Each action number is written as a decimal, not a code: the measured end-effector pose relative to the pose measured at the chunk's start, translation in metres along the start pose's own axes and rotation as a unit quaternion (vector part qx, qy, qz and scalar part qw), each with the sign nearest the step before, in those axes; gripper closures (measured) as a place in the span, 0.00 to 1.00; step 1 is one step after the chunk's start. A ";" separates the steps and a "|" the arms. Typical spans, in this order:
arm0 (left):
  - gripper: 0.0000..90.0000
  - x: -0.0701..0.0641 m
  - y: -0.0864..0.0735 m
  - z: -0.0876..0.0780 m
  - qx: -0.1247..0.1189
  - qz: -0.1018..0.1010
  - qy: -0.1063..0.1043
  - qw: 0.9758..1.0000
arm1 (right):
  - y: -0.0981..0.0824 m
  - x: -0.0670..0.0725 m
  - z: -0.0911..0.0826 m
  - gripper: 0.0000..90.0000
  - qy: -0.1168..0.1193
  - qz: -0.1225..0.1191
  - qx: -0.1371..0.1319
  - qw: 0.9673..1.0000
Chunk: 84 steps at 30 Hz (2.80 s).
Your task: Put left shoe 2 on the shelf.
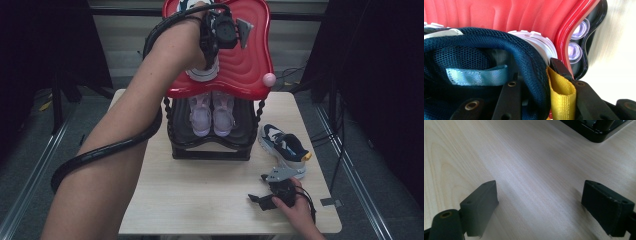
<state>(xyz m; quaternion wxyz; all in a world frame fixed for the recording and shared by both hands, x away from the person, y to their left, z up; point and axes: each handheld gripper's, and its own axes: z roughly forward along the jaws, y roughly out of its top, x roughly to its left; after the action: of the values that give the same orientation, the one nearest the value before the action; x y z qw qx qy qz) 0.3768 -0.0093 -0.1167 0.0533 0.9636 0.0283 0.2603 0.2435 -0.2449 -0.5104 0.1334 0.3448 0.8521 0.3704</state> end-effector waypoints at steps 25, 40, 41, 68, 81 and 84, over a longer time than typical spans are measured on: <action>0.77 0.011 -0.005 0.005 -0.011 0.010 0.002 1.000 | 0.000 0.000 0.000 0.14 0.000 0.000 0.000 1.000; 0.71 0.014 -0.012 0.004 -0.010 0.013 0.012 1.000 | 0.000 0.000 0.000 0.14 0.000 0.000 0.000 1.000; 0.71 0.014 -0.012 0.004 -0.011 0.012 0.012 1.000 | 0.000 0.000 0.000 0.14 0.000 0.000 0.000 1.000; 0.50 0.017 -0.016 0.005 -0.032 -0.100 0.011 0.994 | 0.000 0.000 0.000 0.14 0.000 0.000 0.000 1.000; 0.51 0.014 -0.012 0.003 -0.055 -0.095 -0.004 0.994 | 0.000 0.000 0.000 0.14 0.000 0.000 0.000 1.000; 0.64 0.012 -0.010 0.002 -0.052 -0.070 -0.007 0.996 | 0.000 0.000 0.000 0.14 0.000 0.000 0.000 1.000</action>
<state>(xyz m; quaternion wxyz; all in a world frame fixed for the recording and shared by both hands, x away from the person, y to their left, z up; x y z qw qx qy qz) 0.3880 0.0012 -0.1140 0.1215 0.9570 0.0820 0.2504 0.2436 -0.2449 -0.5104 0.1333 0.3448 0.8521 0.3704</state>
